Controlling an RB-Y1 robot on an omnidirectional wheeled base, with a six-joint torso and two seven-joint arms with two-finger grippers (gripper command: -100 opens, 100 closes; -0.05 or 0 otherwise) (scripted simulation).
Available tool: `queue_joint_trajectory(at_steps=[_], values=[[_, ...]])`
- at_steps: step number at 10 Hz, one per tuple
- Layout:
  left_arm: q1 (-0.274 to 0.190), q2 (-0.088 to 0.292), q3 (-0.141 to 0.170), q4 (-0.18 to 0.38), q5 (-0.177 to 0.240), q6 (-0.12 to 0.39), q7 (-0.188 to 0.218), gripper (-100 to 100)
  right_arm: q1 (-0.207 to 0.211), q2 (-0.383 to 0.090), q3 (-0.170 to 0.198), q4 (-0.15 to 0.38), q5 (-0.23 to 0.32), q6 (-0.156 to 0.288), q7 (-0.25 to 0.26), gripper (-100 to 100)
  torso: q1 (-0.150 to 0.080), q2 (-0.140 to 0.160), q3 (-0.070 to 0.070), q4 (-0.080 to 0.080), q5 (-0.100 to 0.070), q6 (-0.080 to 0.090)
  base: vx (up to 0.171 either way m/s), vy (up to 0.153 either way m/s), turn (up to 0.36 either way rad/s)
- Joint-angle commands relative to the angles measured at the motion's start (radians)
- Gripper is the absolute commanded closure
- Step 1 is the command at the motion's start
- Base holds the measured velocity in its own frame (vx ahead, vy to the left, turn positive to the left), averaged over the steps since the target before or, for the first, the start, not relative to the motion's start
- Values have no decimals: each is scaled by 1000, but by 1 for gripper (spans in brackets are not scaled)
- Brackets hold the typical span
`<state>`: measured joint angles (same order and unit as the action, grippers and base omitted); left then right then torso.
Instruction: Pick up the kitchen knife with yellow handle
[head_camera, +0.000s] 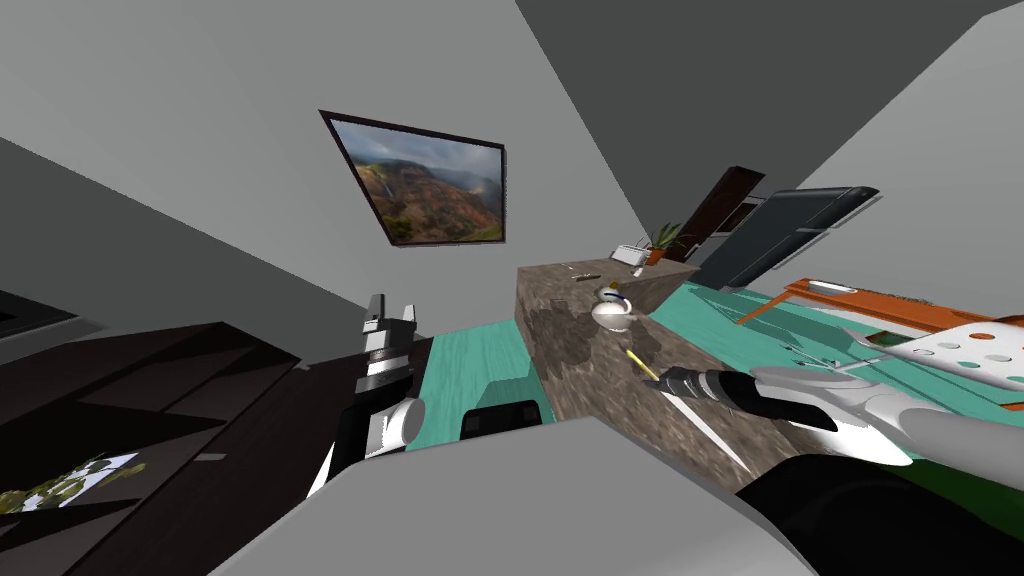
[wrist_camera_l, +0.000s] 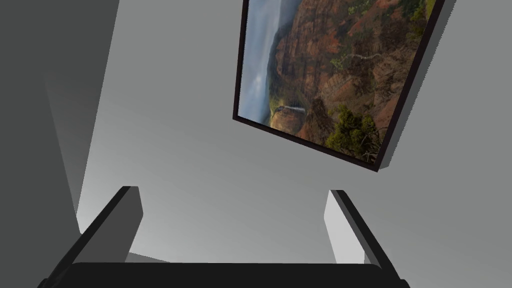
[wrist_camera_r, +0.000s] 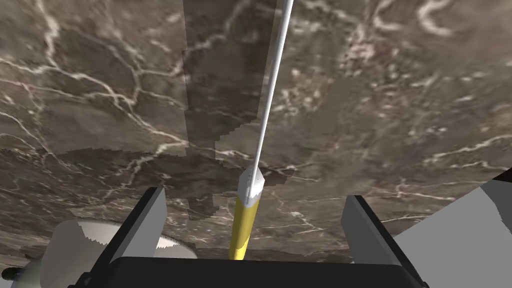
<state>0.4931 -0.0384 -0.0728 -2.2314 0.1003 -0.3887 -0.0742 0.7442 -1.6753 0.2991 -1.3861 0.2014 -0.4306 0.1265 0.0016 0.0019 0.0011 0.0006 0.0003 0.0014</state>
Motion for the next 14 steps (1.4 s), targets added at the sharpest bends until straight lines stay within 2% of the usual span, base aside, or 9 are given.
queue_joint_trajectory(at_steps=[1, 4, 5, 6, 7, 8, 9, 10, 14], values=[[0, 0, 0, 0, 0, 0, 0, 0, 4, -22, 31, 24, 5, -18, 0, -100, 0, 0, 0, 0, 0, 0, -18, 18, 78], [0, 0, 0, 0, 0, 0, 0, 0, 14, -73, 101, 65, 11, -52, -12, -100, 0, 0, 0, 0, 0, 0, -26, 20, 145], [0, 0, 0, 0, 0, 0, 0, 0, 17, -58, 83, 52, 8, -39, -4, -100, 0, 1, 0, 0, 0, -1, -13, 5, 31], [0, 0, 0, 0, 0, 0, 0, 0, 20, -59, 84, 52, 7, -39, -2, 0, -1, 0, 0, 0, 0, 0, 0, 0, 0], [0, 0, 0, 0, 0, 0, 0, 0, 10, -25, 79, 102, 22, -81, 25, -100, -1, 0, 0, 0, 0, 0, 53, 28, -20], [0, 0, 0, 0, 0, 0, 0, 0, 10, -25, 79, 112, 22, -81, 25, -100, 0, -3, -2, -1, 0, 0, 66, 24, -21], [0, 0, 0, 0, 0, 0, 0, 0, 0, 10, 74, 150, 38, -124, 53, -100, 0, -4, -3, -1, 0, 0, 87, 33, -15], [0, 0, 0, 0, 0, 0, 0, 0, 0, 10, 74, 171, 38, -124, 53, -100, 0, -6, -3, -1, 0, 0, 80, 32, -13], [0, 0, 0, 0, 0, 0, 0, 0, -20, 79, 64, 291, 69, -208, 108, -100, 1, -6, -4, -1, 0, 0, 80, 29, -15]])
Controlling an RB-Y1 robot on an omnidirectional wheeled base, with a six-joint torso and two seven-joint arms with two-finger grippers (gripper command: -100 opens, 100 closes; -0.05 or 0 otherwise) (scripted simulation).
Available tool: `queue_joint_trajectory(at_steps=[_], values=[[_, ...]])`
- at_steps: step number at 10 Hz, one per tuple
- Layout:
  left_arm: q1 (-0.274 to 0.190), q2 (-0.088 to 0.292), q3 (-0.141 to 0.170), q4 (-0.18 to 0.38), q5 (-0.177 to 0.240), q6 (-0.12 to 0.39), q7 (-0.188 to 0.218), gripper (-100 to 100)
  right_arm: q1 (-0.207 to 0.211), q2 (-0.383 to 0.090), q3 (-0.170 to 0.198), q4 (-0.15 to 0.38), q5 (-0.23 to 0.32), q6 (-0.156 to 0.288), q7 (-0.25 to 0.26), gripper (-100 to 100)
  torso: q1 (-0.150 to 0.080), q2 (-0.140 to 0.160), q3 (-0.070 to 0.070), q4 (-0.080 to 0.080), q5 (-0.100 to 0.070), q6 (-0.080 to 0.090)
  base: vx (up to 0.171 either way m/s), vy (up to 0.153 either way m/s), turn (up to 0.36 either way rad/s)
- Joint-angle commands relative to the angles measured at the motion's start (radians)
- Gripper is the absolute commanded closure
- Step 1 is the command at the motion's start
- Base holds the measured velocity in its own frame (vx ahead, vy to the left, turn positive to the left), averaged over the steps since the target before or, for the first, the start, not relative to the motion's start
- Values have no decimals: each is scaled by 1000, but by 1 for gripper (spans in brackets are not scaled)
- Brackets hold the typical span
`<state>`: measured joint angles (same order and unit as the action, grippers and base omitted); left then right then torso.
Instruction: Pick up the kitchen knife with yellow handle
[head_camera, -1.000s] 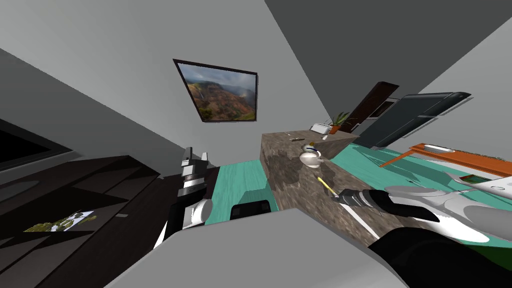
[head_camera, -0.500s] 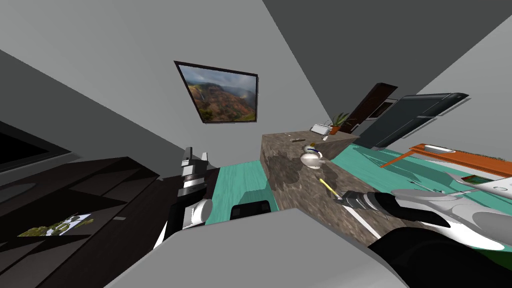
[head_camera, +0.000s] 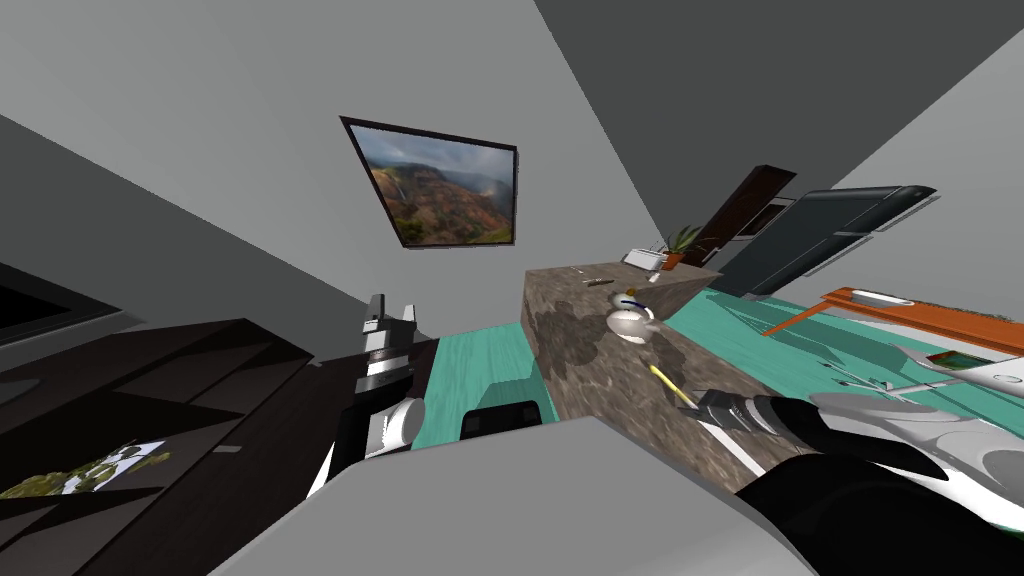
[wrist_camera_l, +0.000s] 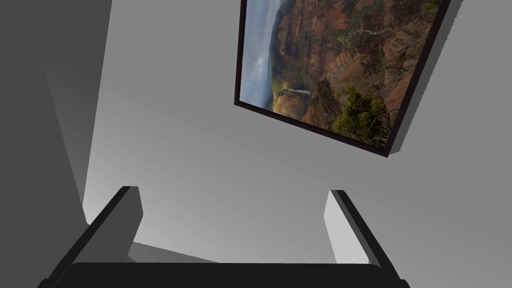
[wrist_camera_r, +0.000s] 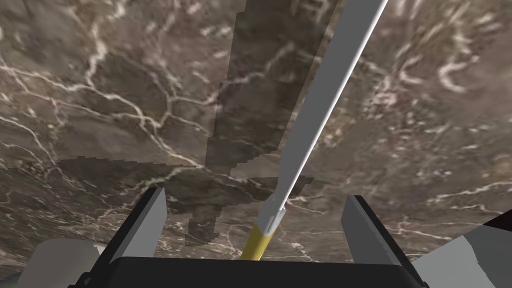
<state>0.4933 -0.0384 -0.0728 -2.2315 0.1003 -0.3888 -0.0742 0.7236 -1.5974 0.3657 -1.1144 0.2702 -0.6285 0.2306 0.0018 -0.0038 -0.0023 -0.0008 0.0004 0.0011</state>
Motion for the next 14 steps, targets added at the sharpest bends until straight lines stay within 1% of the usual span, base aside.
queue_joint_trajectory(at_steps=[1, 2, 3, 5, 6, 7, 8, 9, 10, 11, 12, 13, 14], values=[[0, 0, 0, 0, 0, 0, 0, 0, -9, 35, -8, 50, 15, -50, 32, -100, 0, 0, 0, 0, 0, 0, 82, 37, -23], [0, 0, 0, 0, 0, 0, 0, 0, -9, 35, -8, 79, 15, -53, 32, -100, 0, 0, 0, 0, 0, 0, 70, 29, -14], [0, 0, 0, 0, 0, 0, 0, 0, -19, 70, -13, 102, 31, -91, 60, -100, 0, 0, 0, 0, 0, 0, 83, 32, -18], [0, 0, 0, 0, 0, 0, 0, 0, -19, 70, -13, 139, 31, -95, 60, -100, 0, 0, 0, 0, 0, 0, 44, 15, -6], [0, 0, 0, 0, 0, 0, 0, 0, -29, 104, -18, 179, 46, -137, 87, -100, -1, 2, 1, 1, 0, 0, 48, 26, -12], [0, 0, 0, 0, 0, 0, 0, 0, -29, 104, -18, 198, 46, -137, 87, -100, 0, 2, 1, 1, 0, 0, 53, 25, -19], [0, 0, 0, 0, 0, 0, 0, 0, -39, 139, -23, 235, 62, -180, 115, -100, 0, 2, 1, 0, 0, 0, 68, 34, -20], [0, 0, 0, 0, 0, 0, 0, 0, -39, 139, -23, 258, 62, -180, 115, -100, 0, 1, 1, 0, 0, 0, 74, 26, -18], [0, 0, 0, 0, 0, 0, 0, 0, -49, 173, -28, 298, 77, -222, 143, -100, 0, 1, 0, 0, 0, 0, 95, 31, -20], [0, 0, 0, 0, 0, 0, 0, 0, -49, 173, -28, 318, 77, -222, 143, -100, 0, -1, 0, 0, 0, 0, 78, 31, -13], [0, 0, 0, 0, 0, 0, 0, 0, -59, 208, -33, 347, 93, -264, 170, -100, 0, 0, 0, 0, 0, 0, 93, 31, -14], [0, 0, 0, 0, 0, 0, 0, 0, -59, 208, -33, 370, 93, -264, 170, -100, 0, -1, -1, 0, 0, 0, 68, 29, -12], [0, 0, 0, 0, 0, 0, 0, 0, -65, 205, -29, 361, 93, -260, 164, -100, 0, 0, 0, 0, 0, 0, 20, 12, -3]])
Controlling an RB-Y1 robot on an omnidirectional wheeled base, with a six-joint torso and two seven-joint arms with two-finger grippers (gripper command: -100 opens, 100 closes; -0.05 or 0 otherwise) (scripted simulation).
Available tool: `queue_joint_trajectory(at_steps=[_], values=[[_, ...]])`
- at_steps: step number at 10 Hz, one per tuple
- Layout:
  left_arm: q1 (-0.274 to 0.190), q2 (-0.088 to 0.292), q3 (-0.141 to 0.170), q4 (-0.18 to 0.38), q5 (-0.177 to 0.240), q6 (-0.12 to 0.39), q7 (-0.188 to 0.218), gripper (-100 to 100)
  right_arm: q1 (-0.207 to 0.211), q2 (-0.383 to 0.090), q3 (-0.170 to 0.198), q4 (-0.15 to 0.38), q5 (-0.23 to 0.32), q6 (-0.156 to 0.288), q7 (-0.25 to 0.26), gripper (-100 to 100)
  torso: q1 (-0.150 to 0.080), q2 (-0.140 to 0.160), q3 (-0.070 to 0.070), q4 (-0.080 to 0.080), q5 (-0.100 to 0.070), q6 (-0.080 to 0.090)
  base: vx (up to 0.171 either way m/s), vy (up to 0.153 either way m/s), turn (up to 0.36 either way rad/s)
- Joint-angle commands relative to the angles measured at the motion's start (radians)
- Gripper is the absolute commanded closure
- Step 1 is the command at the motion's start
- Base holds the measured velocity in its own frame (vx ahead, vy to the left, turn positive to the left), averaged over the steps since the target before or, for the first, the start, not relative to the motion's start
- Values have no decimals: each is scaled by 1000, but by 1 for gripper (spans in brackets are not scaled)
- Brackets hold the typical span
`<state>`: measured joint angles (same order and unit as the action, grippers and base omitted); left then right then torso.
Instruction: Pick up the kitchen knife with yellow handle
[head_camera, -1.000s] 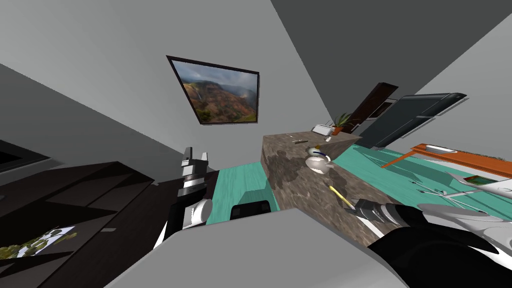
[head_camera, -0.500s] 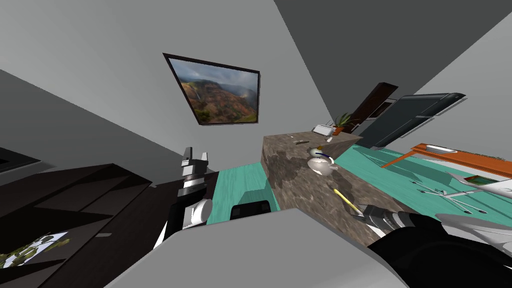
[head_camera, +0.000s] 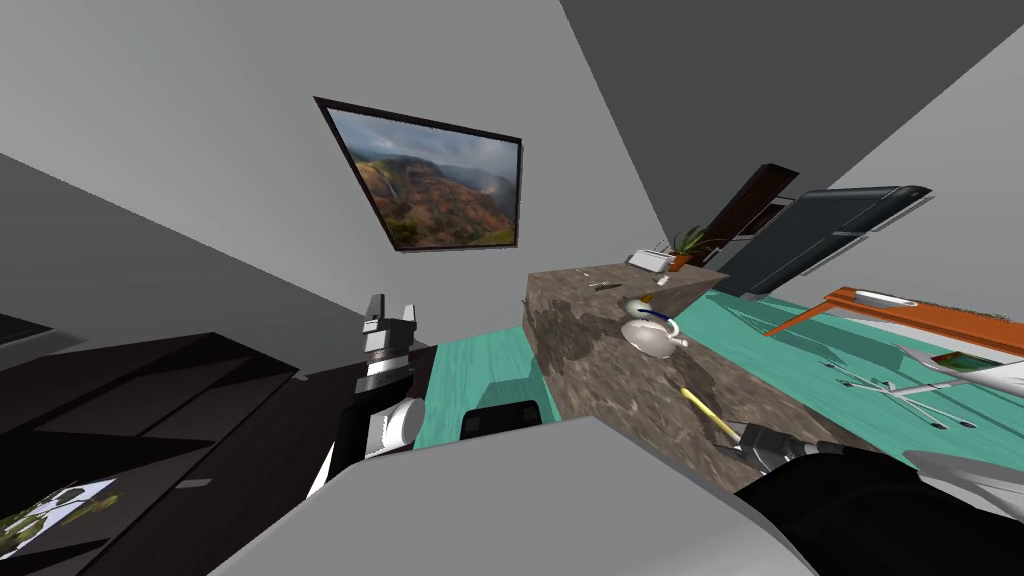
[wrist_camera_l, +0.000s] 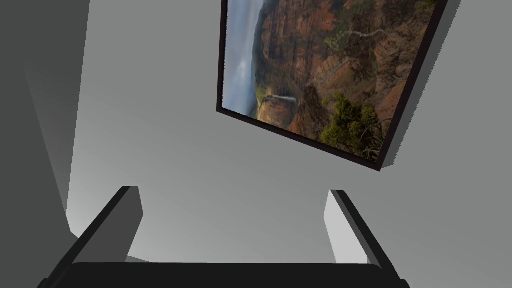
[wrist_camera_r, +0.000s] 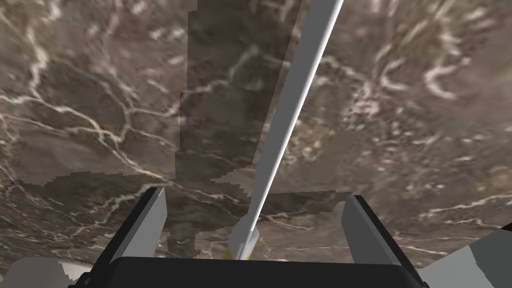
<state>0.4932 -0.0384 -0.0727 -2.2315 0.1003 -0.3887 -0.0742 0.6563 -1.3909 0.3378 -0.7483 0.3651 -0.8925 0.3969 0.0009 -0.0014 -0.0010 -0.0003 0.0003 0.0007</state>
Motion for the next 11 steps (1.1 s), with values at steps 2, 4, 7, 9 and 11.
queue_joint_trajectory(at_steps=[2, 4, 7, 9, 11], values=[[0, 0, 0, 0, 0, 0, 0, 0, 0, 0, 0, -1, 0, 0, 0, 100, -1, 1, 1, 0, 0, 0, 3, 1, 1], [0, 0, 0, 0, 0, 0, 0, 0, 1, -1, 0, 0, 0, 1, 0, 100, -1, 3, 2, 1, -1, 0, 0, 0, 0], [0, 0, 0, 0, 0, 0, 0, 0, 18, -33, 0, -48, -18, 42, -24, 100, -2, 3, 3, 2, -2, 0, -25, -11, 7], [0, 0, 0, 0, 0, 0, 0, 0, 28, -68, 5, -81, -33, 80, -51, 100, -5, 8, 5, 3, -2, 0, -84, -32, 23], [0, 0, 0, 0, 0, 0, 0, 0, 28, -68, 5, -108, -33, 84, -51, 100, -4, 9, 6, 3, -2, -1, -50, -24, 0]])
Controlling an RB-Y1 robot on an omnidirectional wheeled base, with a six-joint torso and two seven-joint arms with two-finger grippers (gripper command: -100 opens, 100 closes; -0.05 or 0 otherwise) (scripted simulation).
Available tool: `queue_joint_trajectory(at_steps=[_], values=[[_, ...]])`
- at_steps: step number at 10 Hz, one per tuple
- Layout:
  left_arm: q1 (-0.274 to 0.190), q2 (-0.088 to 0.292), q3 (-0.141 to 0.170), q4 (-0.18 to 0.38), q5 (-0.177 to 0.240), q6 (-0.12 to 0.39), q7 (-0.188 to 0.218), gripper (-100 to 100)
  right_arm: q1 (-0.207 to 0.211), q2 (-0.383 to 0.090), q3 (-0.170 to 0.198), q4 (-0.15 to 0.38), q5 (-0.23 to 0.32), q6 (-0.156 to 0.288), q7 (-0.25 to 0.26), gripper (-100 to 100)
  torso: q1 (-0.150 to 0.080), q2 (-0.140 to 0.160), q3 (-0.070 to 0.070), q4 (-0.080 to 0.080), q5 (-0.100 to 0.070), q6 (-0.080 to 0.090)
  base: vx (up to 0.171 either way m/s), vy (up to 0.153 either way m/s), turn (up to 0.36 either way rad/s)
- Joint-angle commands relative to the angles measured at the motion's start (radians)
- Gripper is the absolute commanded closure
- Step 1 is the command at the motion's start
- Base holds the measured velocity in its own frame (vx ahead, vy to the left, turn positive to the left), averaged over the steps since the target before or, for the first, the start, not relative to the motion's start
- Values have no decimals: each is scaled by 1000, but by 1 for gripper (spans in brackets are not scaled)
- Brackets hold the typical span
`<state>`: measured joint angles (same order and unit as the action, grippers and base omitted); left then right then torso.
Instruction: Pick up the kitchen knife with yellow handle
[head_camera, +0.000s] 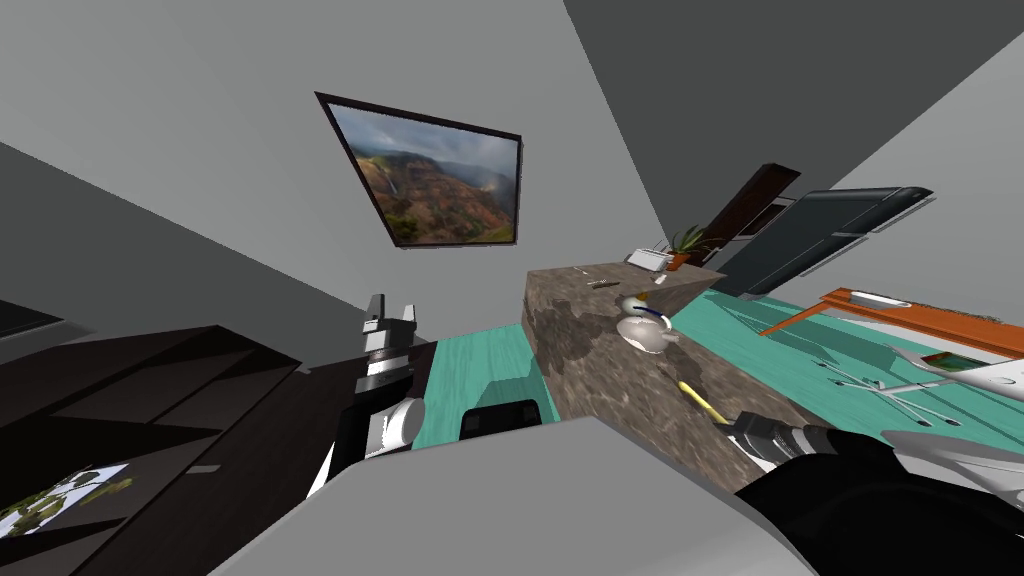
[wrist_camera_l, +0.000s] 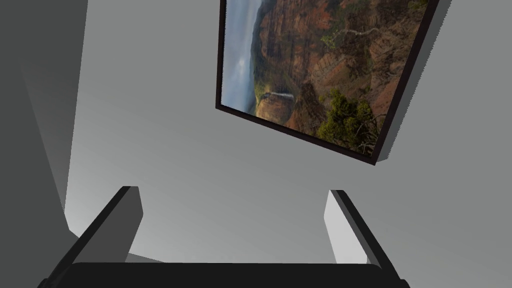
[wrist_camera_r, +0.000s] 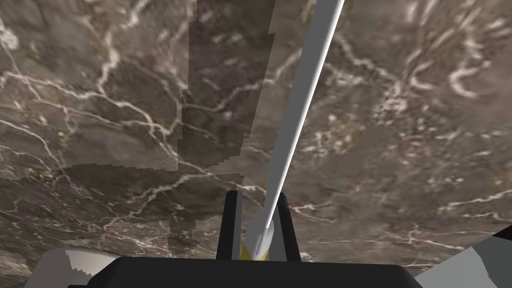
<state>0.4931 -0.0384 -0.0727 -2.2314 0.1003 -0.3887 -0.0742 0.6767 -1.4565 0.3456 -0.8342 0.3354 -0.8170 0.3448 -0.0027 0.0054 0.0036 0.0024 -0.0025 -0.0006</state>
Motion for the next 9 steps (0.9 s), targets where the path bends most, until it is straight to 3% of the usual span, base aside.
queue_joint_trajectory(at_steps=[1, 2, 3, 5, 6, 8, 9], values=[[0, 0, 0, 0, 0, 0, 0, 0, 18, -36, 2, -50, -19, 50, -27, 100, 0, 0, 0, 0, 0, 0, -48, -17, 15], [0, 0, 0, 0, 0, 0, 0, 0, 18, -36, 2, -81, -19, 51, -27, 100, 0, 0, 0, 0, 1, -1, -57, -26, 14], [0, 0, 0, 0, 0, 0, 0, 0, 27, -71, 7, -105, -34, 93, -55, 100, 0, 0, 0, 0, 0, -1, -81, -29, 35], [0, 0, 0, 0, 0, 0, 0, 0, 27, -71, 7, -142, -34, 94, -55, 100, 0, 2, 1, 0, 0, -1, -56, -24, 3], [0, 0, 0, 0, 0, 0, 0, 0, 37, -105, 12, -170, -50, 136, -82, 100, 0, 0, 0, 0, 0, -1, -55, -15, 19], [0, 0, 0, 0, 0, 0, 0, 0, 37, -105, 12, -201, -50, 136, -82, 100, 0, 0, 0, 0, 0, -1, -46, -19, 10], [0, 0, 0, 0, 0, 0, 0, 0, 47, -140, 17, -240, -65, 178, -110, 100, 1, -1, -1, 0, 0, 0, -56, -15, 12]])
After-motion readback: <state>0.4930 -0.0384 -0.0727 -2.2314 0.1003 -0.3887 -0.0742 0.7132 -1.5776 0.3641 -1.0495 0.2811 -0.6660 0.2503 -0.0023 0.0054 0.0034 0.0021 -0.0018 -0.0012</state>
